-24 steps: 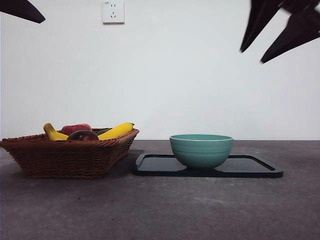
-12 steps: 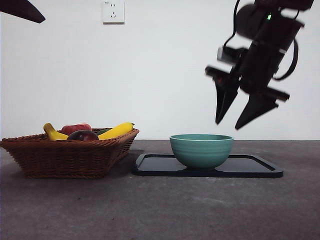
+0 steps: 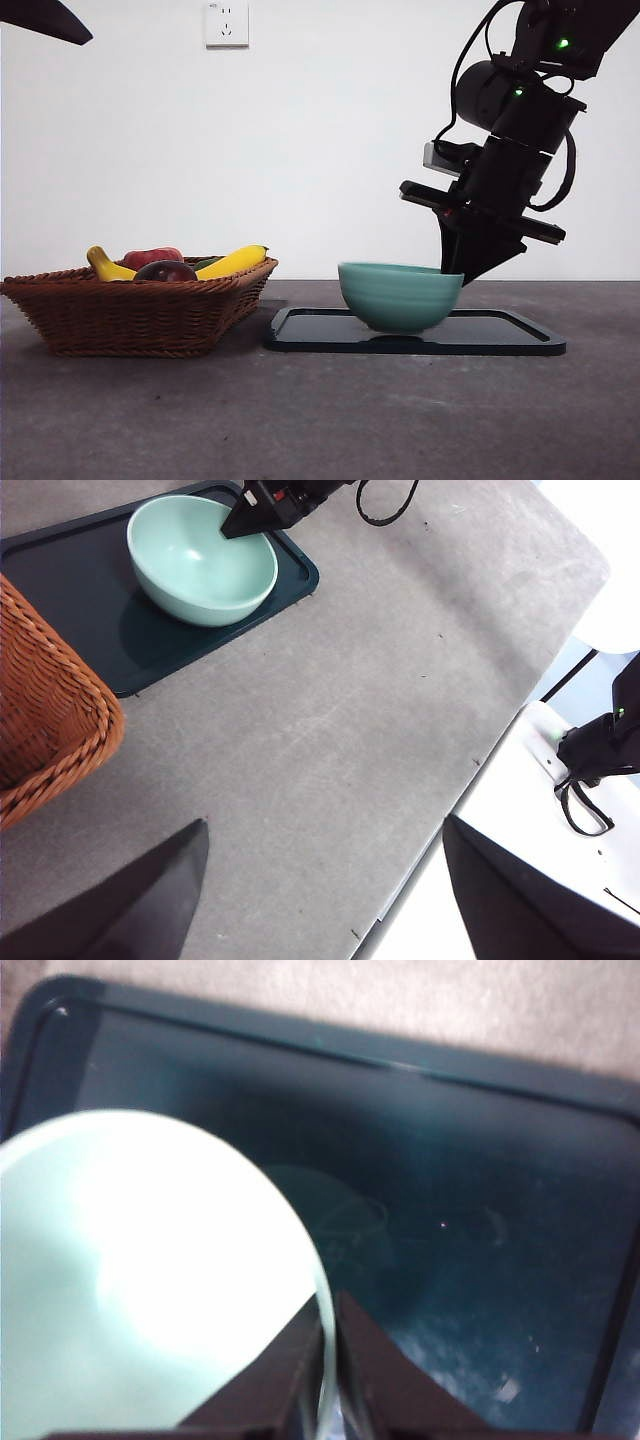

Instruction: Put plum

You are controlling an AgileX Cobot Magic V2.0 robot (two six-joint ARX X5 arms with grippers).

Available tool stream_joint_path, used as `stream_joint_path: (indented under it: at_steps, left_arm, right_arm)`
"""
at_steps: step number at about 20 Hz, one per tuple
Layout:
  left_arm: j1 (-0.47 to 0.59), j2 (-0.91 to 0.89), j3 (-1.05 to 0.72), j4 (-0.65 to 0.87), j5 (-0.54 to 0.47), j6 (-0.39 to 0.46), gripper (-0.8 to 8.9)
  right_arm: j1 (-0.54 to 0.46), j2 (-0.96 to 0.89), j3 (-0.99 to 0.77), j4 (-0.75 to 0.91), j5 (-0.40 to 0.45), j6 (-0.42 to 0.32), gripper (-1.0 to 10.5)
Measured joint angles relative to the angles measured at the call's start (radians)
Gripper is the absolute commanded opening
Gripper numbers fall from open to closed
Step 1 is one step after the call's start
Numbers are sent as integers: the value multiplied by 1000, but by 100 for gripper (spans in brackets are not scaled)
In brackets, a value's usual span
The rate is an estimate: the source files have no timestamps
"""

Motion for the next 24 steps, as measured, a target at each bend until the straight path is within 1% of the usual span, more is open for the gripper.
stream_joint_path:
  at_steps: [2,4,6,8,9,11,15,17,20,24]
  left_arm:
    - [0,0,0,-1,0,1,374]
    - [0,0,0,-2,0,2,374]
    - [0,0,0,-2,0,2,374]
    - [0,0,0,-3,0,2,374]
    - [0,0,0,-4,0,2,374]
    - [0,0,0,-5,0,2,374]
    - [0,0,0,-5,0,2,374]
    - [0,0,0,-5,0,2,374]
    - [0,0,0,-5,0,2,374]
    - [0,0,0,-5,0,2,374]
  right_arm:
    - [0,-9,41,-28,0,0,6]
    - [0,-68,84,-74,0,0,6]
    - [3,-169,108,-116,0,-1,6]
    - [16,-277,109,-207,1,-11,6]
    - [31,-326,109,-251,3,-19,6]
    - [70,-421,83,-283,23,-25,6]
    - [177,-621,-67,-281,75,-27,6]
    - [218,-691,-178,-251,77,-25,6]
    - [254,-727,-322,-201,78,-7,6]
    - [303,-713,-494,-55,79,34,6]
